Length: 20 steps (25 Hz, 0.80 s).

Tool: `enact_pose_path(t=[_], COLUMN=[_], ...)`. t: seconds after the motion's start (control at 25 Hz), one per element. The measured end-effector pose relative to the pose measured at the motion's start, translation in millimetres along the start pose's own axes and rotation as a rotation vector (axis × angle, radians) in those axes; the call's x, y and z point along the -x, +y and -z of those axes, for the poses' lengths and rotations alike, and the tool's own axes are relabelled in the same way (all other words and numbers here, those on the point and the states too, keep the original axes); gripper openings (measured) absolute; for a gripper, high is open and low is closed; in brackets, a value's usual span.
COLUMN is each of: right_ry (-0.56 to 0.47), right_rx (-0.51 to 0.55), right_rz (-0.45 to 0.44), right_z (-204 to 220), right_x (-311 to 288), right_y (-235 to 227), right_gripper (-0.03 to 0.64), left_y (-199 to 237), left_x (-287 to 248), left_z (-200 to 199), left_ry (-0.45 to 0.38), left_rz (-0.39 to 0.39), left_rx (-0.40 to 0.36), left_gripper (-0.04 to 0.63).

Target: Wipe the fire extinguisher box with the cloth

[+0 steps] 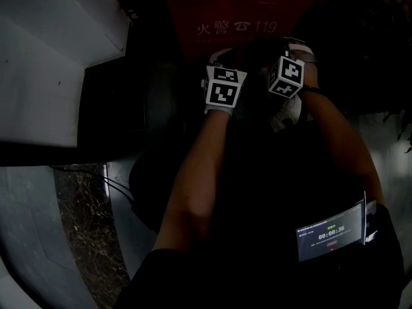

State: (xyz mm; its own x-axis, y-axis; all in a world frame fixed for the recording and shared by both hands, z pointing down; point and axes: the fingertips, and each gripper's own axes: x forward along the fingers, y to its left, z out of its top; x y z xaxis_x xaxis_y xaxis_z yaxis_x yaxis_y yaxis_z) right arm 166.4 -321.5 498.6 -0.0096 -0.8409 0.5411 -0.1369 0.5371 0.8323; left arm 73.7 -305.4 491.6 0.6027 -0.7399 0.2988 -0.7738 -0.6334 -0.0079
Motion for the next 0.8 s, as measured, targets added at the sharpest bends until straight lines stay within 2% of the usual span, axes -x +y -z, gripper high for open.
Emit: enact_pose_path(t=[0.28,0.44,0.56,0.8], right_ry=[-0.165,-0.206,-0.219,-0.254], right_rx=[0.035,0.035,0.023,0.035], right_rz=[0.007,0.017,0.010,-0.005], right_z=[-112.6,-153.4,-174.9,-208.8], right_x=[-1.7,-6.6,-13.3,-25.5], right_y=[16.6,26.2,37.1,51.8], right_gripper=[0.034,0.034,0.034,0.034], left_y=[48.5,87.5,105.9,125.1], left_x=[26.2,44.3,51.3,56.8], left_z=[0.0,11.5,33.7,50.9], left_ry=[0.024,0.005,0.037,0.070], left_rz=[-0.026,-0.102,-0.151,-0.199], left_rx=[-0.116,-0.036,0.016,0.017], left_gripper=[0.003,0.003,0.003,0.003])
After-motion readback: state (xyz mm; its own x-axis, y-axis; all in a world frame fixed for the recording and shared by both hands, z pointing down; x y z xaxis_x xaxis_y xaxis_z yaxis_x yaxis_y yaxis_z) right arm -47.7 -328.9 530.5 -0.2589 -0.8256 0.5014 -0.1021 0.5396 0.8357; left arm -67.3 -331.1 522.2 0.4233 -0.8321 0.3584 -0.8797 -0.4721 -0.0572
